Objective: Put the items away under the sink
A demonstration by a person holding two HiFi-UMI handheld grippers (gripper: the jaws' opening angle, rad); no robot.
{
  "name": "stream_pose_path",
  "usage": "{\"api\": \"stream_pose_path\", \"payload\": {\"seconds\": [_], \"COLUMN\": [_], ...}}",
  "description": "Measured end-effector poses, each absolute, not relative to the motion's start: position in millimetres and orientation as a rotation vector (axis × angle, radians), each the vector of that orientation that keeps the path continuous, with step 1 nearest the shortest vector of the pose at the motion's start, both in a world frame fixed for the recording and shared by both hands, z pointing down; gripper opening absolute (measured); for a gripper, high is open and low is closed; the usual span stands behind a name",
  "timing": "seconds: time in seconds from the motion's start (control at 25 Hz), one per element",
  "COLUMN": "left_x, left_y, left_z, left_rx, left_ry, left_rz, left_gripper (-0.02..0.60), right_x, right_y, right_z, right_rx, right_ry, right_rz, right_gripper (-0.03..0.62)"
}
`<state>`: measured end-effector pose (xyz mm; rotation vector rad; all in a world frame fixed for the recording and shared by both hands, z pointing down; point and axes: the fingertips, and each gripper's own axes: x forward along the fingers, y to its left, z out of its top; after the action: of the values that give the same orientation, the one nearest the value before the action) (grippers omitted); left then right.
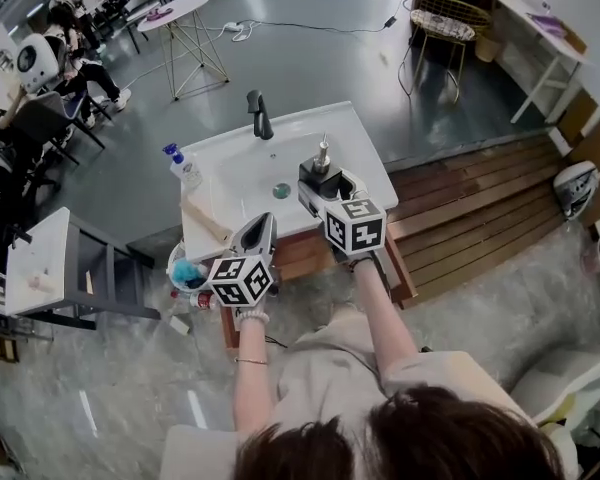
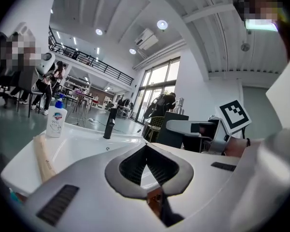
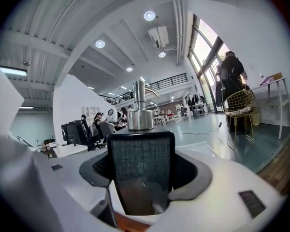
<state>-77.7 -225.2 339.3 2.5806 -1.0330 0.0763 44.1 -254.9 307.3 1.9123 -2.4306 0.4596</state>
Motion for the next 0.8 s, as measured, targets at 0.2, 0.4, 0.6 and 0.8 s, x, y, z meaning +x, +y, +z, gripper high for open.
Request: {"api": "stream_pose_path", "payload": {"seconds": [0.2, 0.4, 0.6, 0.8], "left_x": [-63, -38, -13, -2], "left_y": [-218, -207, -180, -157], "left_z": [338, 337, 342, 341], "left_rx": [2.585, 2.59, 2.587, 2.594], "left_ry": [-1.026, -1.012, -1.0, -1.014], "left_rz": [0.083, 0.108, 0.147, 0.168], "left_gripper": [0.0, 0.0, 0.0, 0.0], "right_x": [49, 65, 84, 92], "right_y": [-241, -225, -203, -179], "right_z": [304, 303, 300, 299], "right_rx": [1.873, 1.874, 1.873, 1.858], "right_ry": [-2.447, -2.457, -2.466, -2.474], "right_rz": [0.426, 0.445, 0.471, 0.474], "right_gripper": [0.322, 0.322, 0.322, 0.322]}}
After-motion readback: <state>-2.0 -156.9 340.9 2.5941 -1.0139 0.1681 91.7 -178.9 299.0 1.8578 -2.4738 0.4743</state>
